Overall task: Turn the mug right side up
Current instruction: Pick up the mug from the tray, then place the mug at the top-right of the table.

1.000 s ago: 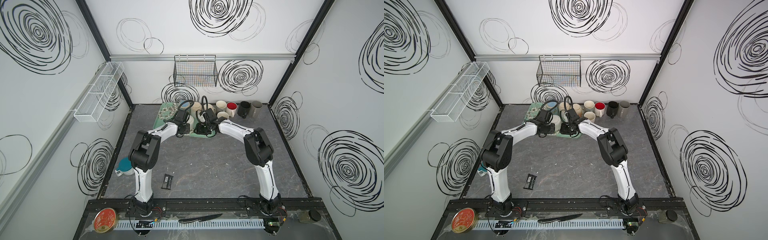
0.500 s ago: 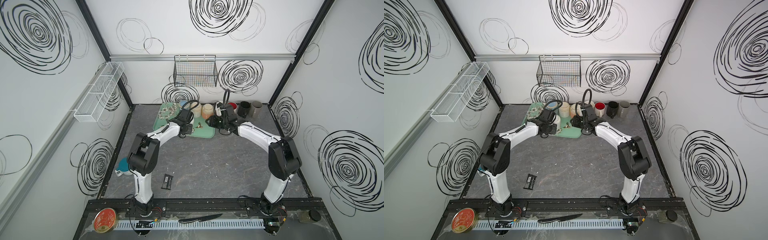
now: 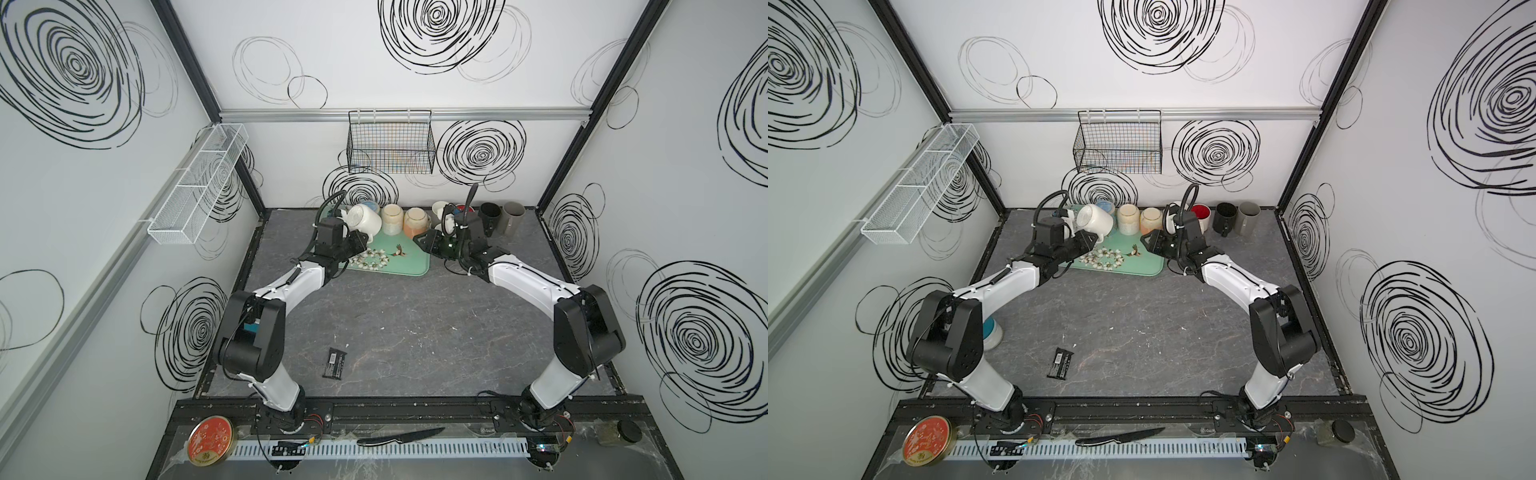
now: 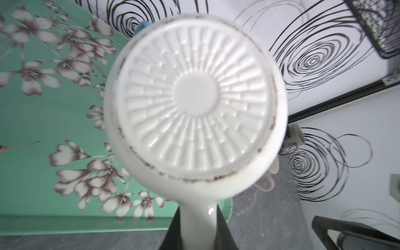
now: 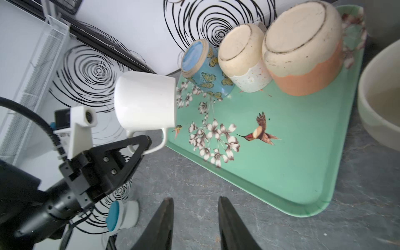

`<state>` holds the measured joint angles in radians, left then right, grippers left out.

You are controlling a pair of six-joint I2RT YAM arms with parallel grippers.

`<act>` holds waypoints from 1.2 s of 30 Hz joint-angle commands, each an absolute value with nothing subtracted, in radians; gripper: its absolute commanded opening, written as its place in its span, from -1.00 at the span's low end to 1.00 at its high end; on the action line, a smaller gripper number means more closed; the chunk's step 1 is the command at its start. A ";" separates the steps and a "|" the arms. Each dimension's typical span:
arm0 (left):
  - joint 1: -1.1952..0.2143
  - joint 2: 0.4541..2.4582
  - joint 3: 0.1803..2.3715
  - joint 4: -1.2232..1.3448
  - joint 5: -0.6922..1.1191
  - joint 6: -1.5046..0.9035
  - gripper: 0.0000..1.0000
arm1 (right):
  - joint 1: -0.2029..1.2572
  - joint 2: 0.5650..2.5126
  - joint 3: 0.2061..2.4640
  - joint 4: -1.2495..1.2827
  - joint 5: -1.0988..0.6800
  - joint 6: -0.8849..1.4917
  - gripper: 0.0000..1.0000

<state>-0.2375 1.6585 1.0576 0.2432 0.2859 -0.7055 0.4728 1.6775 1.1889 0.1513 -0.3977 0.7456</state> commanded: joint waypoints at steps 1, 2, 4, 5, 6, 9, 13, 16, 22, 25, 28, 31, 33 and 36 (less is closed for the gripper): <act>-0.250 1.586 1.047 0.654 0.420 -0.849 -1.00 | 0.460 1.640 1.173 0.349 -0.504 0.882 -0.21; -0.253 1.586 1.042 0.695 0.434 -0.873 -1.00 | 0.459 1.645 1.179 0.371 -0.522 0.903 -0.21; -0.258 1.589 1.043 0.747 0.454 -0.910 -1.00 | 0.458 1.664 1.199 0.394 -0.562 0.935 -0.20; -0.260 1.591 1.047 0.760 0.464 -0.921 -1.00 | 0.458 1.674 1.209 0.409 -0.582 0.953 -0.20; -0.265 1.594 1.054 0.767 0.472 -0.927 -1.00 | 0.457 1.688 1.218 0.435 -0.605 0.973 -0.19; -0.277 1.597 1.063 0.788 0.487 -0.941 -1.00 | 0.459 1.748 1.264 0.500 -0.692 1.026 -0.18; -0.288 1.606 1.072 0.821 0.515 -0.971 -1.00 | 0.465 1.803 1.311 0.566 -0.756 1.085 -0.18; -0.291 1.611 1.071 0.867 0.539 -1.011 -1.00 | 0.472 1.820 1.346 0.536 -0.760 1.076 -0.18; -0.294 1.602 1.076 0.927 0.568 -1.074 -1.00 | 0.470 1.853 1.373 0.518 -0.777 1.091 -0.18; -0.303 1.601 1.094 0.929 0.585 -1.081 -1.00 | 0.471 1.870 1.382 0.550 -0.791 1.120 -0.18; -0.314 1.605 1.114 0.928 0.607 -1.090 -1.00 | 0.475 1.882 1.404 0.542 -0.801 1.123 -0.20; -0.321 1.605 1.127 0.937 0.621 -1.100 -1.00 | 0.478 1.888 1.419 0.548 -0.810 1.134 -0.22; -0.324 1.604 1.136 0.934 0.629 -1.101 -1.00 | 0.477 1.891 1.420 0.571 -0.817 1.151 -0.24; -0.332 1.608 1.144 0.939 0.638 -1.109 -1.00 | 0.473 1.896 1.423 0.598 -0.824 1.171 -0.26</act>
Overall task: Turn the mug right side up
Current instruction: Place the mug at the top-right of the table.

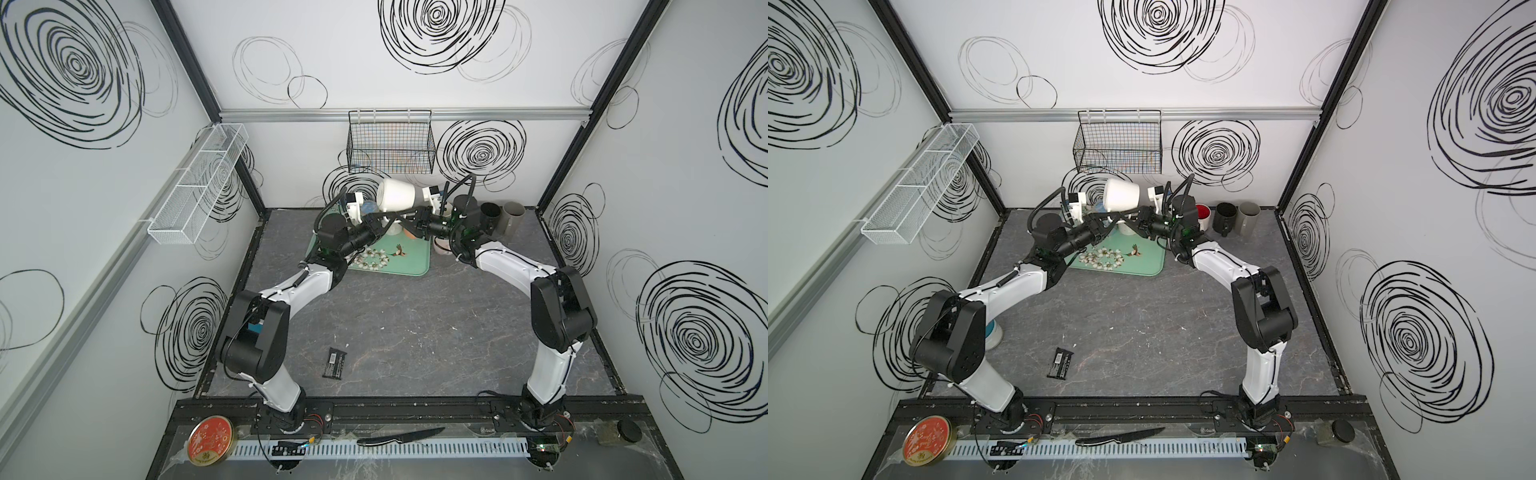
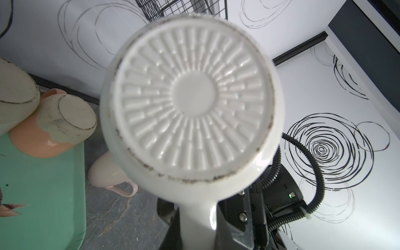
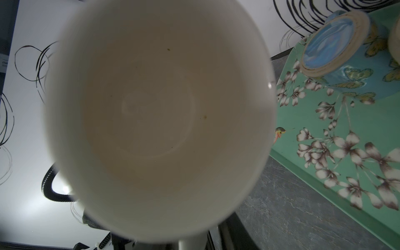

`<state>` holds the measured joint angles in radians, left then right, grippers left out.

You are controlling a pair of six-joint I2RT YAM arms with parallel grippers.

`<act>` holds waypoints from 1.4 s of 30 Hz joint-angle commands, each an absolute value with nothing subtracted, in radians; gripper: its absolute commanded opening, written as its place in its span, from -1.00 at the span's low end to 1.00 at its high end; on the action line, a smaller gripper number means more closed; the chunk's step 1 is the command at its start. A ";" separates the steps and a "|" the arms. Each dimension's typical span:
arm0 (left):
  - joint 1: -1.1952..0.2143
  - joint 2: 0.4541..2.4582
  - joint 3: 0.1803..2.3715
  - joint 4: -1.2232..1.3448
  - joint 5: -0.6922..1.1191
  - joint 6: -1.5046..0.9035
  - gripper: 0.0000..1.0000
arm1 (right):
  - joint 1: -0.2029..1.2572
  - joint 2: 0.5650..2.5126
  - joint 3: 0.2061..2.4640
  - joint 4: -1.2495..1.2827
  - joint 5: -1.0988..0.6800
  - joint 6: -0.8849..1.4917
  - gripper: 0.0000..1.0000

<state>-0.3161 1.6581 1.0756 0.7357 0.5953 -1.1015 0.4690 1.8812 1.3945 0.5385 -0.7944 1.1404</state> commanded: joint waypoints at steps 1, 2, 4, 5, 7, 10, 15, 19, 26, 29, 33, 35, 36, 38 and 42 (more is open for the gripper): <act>-0.335 1.609 1.146 0.940 0.641 -1.111 -1.00 | 0.472 1.897 1.422 0.614 -0.827 1.181 -0.27; -0.339 1.609 1.147 0.940 0.645 -1.111 -1.00 | 0.469 1.898 1.421 0.631 -0.830 1.193 -0.28; -0.343 1.611 1.145 0.940 0.646 -1.114 -1.00 | 0.466 1.899 1.418 0.668 -0.837 1.216 -0.32; -0.345 1.611 1.143 0.941 0.648 -1.114 -1.00 | 0.464 1.901 1.417 0.689 -0.841 1.227 -0.34; -0.346 1.612 1.140 0.938 0.650 -1.115 -1.00 | 0.461 1.898 1.412 0.717 -0.844 1.236 -0.38; -0.347 1.611 1.137 0.926 0.652 -1.113 -1.00 | 0.454 1.880 1.380 0.754 -0.830 1.240 -0.65; -0.347 1.607 1.135 0.879 0.652 -1.089 -1.00 | 0.444 1.849 1.340 0.800 -0.819 1.242 -1.00; -0.349 1.603 1.135 0.848 0.650 -1.071 -0.81 | 0.438 1.825 1.319 0.808 -0.808 1.225 -1.00; -0.349 1.582 1.141 0.753 0.634 -1.010 -0.35 | 0.427 1.768 1.309 0.677 -0.767 1.114 -1.00; -0.347 1.577 1.146 0.719 0.629 -0.984 -0.29 | 0.419 1.746 1.296 0.645 -0.747 1.084 -1.00; -0.346 1.577 1.155 0.679 0.626 -0.959 -0.26 | 0.401 1.728 1.278 0.641 -0.735 1.077 -1.00; -0.346 1.577 1.162 0.644 0.621 -0.937 -0.25 | 0.389 1.721 1.272 0.633 -0.732 1.073 -1.00; -0.345 1.577 1.165 0.630 0.616 -0.926 -0.25 | 0.385 1.717 1.269 0.628 -0.732 1.069 -1.00; -0.344 1.577 1.170 0.600 0.611 -0.902 -0.24 | 0.373 1.705 1.262 0.609 -0.730 1.055 -1.00; -0.347 1.577 1.189 0.522 0.581 -0.844 -0.24 | 0.341 1.674 1.242 0.555 -0.720 1.014 -1.00</act>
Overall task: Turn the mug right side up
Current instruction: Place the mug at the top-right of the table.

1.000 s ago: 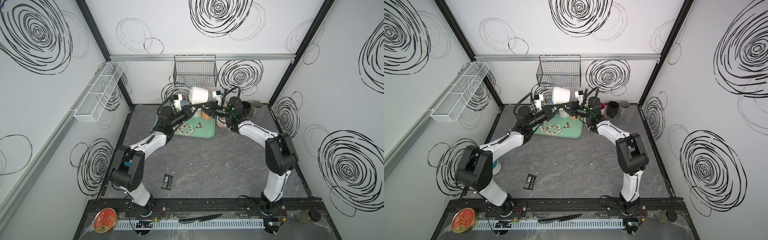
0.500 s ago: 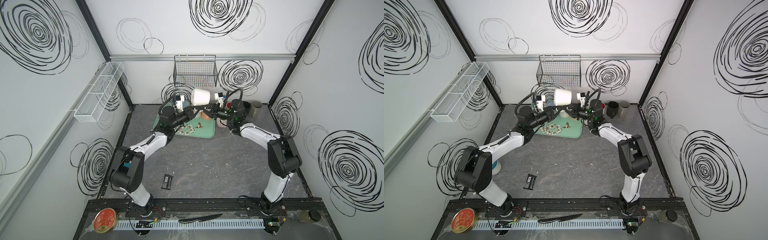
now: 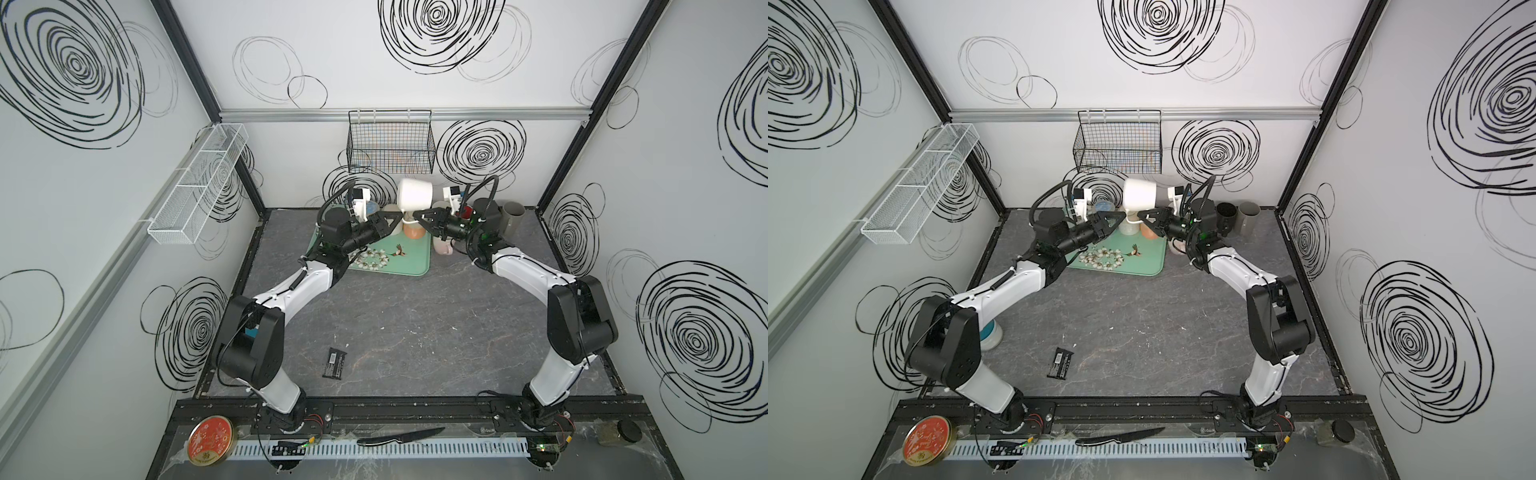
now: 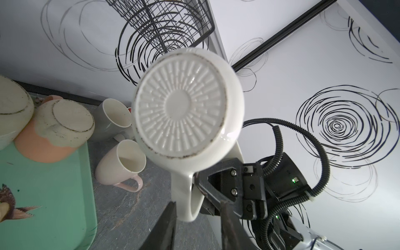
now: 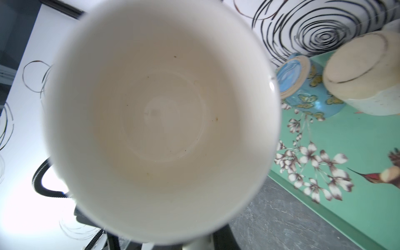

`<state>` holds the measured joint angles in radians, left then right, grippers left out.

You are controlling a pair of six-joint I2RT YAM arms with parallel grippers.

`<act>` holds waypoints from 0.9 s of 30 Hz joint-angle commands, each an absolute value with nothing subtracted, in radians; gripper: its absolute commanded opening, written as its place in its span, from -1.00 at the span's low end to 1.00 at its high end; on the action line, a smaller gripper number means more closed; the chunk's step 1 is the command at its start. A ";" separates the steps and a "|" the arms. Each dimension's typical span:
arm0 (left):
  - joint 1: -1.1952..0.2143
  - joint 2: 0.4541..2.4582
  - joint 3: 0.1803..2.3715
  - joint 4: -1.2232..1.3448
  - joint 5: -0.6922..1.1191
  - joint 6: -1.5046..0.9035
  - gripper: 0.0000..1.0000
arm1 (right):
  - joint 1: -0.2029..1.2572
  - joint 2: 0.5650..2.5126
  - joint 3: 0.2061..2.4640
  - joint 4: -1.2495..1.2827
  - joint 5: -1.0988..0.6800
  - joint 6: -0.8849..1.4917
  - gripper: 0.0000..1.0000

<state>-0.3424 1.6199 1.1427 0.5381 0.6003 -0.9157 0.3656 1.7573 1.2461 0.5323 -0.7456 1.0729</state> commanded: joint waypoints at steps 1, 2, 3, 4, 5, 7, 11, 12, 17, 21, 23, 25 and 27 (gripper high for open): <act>-0.350 1.576 1.198 0.458 0.570 -0.816 -0.24 | 0.330 1.663 1.233 0.536 -0.718 1.000 -1.00; -0.354 1.576 1.210 0.415 0.553 -0.780 -0.23 | 0.317 1.652 1.225 0.516 -0.714 0.985 -1.00; -0.358 1.575 1.222 0.367 0.537 -0.749 -0.23 | 0.307 1.642 1.215 0.495 -0.709 0.972 -1.00; -0.366 1.577 1.237 0.313 0.518 -0.711 -0.22 | 0.292 1.627 1.204 0.470 -0.702 0.955 -1.00; -0.373 1.578 1.252 0.272 0.500 -0.679 -0.21 | 0.280 1.614 1.193 0.446 -0.695 0.938 -1.00; -0.391 1.588 1.291 0.168 0.458 -0.605 -0.20 | 0.250 1.582 1.170 0.380 -0.672 0.893 -1.00; -0.427 1.613 1.359 0.017 0.382 -0.493 -0.17 | 0.196 1.514 1.125 0.245 -0.603 0.803 -1.00; -0.435 1.622 1.373 -0.009 0.365 -0.471 -0.17 | 0.181 1.495 1.110 0.213 -0.581 0.784 -1.00; -0.458 1.662 1.402 -0.068 0.336 -0.433 -0.15 | 0.108 1.418 1.043 0.086 -0.484 0.701 -1.00; -0.466 1.680 1.411 -0.085 0.325 -0.428 -0.15 | 0.073 1.374 1.005 -0.005 -0.392 0.603 -1.00; -0.468 1.681 1.413 -0.095 0.316 -0.407 -0.14 | 0.068 1.366 0.996 -0.044 -0.348 0.561 -1.00; -0.468 1.687 1.414 -0.098 0.313 -0.399 -0.13 | 0.066 1.368 0.993 -0.078 -0.308 0.524 -1.00; -0.468 1.694 1.413 -0.101 0.314 -0.397 -0.13 | 0.067 1.379 0.996 -0.099 -0.290 0.503 -1.00</act>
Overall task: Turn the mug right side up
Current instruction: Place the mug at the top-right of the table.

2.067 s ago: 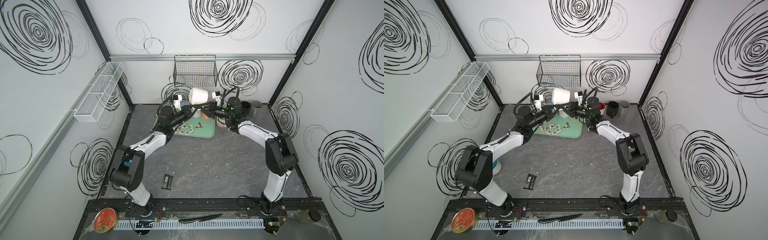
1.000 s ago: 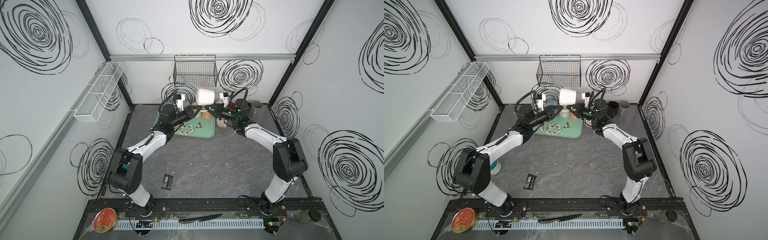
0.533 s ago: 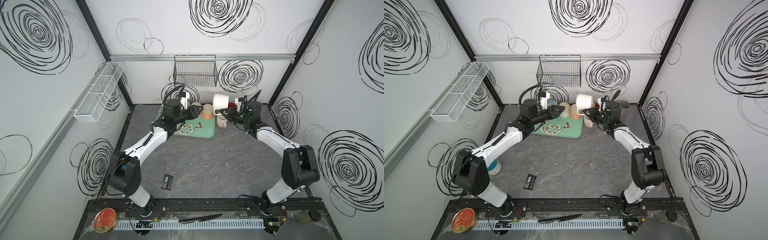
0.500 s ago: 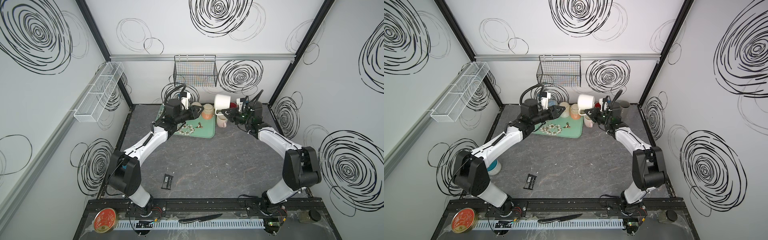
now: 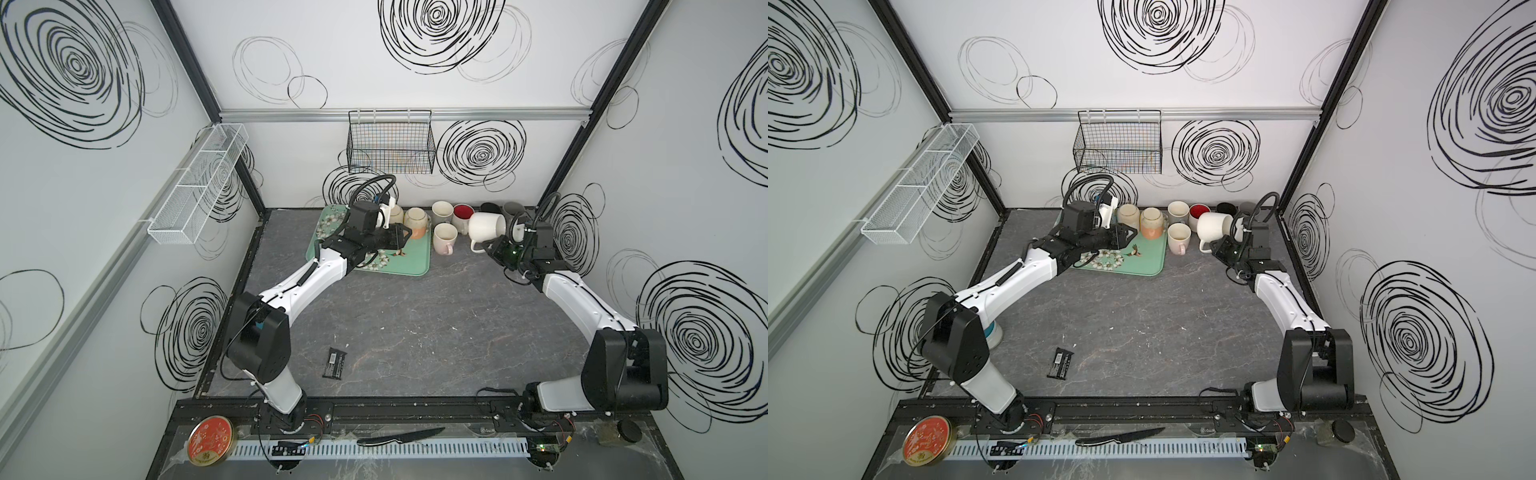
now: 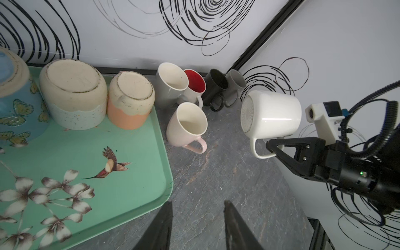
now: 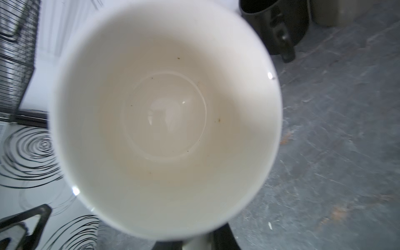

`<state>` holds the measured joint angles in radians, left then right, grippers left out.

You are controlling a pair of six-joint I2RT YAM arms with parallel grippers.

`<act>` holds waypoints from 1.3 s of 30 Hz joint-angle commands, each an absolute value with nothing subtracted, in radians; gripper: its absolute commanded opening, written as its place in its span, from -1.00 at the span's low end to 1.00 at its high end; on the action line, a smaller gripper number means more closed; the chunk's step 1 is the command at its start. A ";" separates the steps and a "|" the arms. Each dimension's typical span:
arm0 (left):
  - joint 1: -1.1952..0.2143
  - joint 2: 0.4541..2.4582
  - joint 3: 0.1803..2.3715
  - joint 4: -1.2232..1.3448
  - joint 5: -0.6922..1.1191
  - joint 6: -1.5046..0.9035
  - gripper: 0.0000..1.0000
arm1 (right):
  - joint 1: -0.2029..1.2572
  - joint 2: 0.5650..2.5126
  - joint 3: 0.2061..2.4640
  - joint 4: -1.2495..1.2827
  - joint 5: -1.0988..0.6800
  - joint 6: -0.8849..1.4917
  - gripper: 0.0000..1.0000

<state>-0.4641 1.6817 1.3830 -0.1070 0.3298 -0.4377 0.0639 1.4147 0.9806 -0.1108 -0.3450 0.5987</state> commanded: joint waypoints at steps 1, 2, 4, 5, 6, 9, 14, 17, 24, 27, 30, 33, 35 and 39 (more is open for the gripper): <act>-0.469 1.696 1.412 -0.101 0.317 -0.398 -0.13 | 0.068 1.386 0.998 -0.105 -0.281 0.494 -1.00; -0.468 1.700 1.413 -0.100 0.319 -0.397 -0.13 | 0.069 1.396 1.001 -0.111 -0.273 0.487 -1.00; -0.469 1.706 1.413 -0.104 0.322 -0.397 -0.12 | 0.075 1.420 1.008 -0.126 -0.250 0.471 -1.00; -0.467 1.707 1.414 -0.105 0.322 -0.396 -0.12 | 0.078 1.430 1.009 -0.131 -0.239 0.463 -1.00; -0.466 1.709 1.414 -0.108 0.322 -0.393 -0.12 | 0.083 1.444 1.014 -0.136 -0.228 0.454 -1.00; -0.462 1.712 1.413 -0.112 0.322 -0.387 -0.11 | 0.104 1.490 1.031 -0.159 -0.186 0.426 -1.00; -0.454 1.718 1.407 -0.112 0.326 -0.385 -0.10 | 0.130 1.585 1.087 -0.230 -0.129 0.405 -1.00; -0.449 1.724 1.407 -0.114 0.332 -0.385 -0.09 | 0.139 1.639 1.121 -0.257 -0.116 0.402 -1.00; -0.427 1.738 1.411 -0.113 0.345 -0.383 -0.09 | 0.152 1.718 1.186 -0.281 -0.069 0.395 -1.00; -0.417 1.747 1.417 -0.111 0.353 -0.383 -0.09 | 0.153 1.757 1.229 -0.304 -0.054 0.385 -1.00; -0.408 1.758 1.425 -0.113 0.363 -0.386 -0.08 | 0.153 1.801 1.274 -0.338 -0.045 0.380 -1.00; -0.403 1.761 1.426 -0.112 0.364 -0.387 -0.08 | 0.157 1.836 1.312 -0.359 -0.031 0.371 -1.00; -0.400 1.764 1.427 -0.112 0.365 -0.386 -0.08 | 0.160 1.856 1.330 -0.371 -0.016 0.364 -0.95; -0.389 1.760 1.422 -0.118 0.361 -0.386 -0.08 | 0.164 1.897 1.375 -0.399 0.003 0.351 -0.83</act>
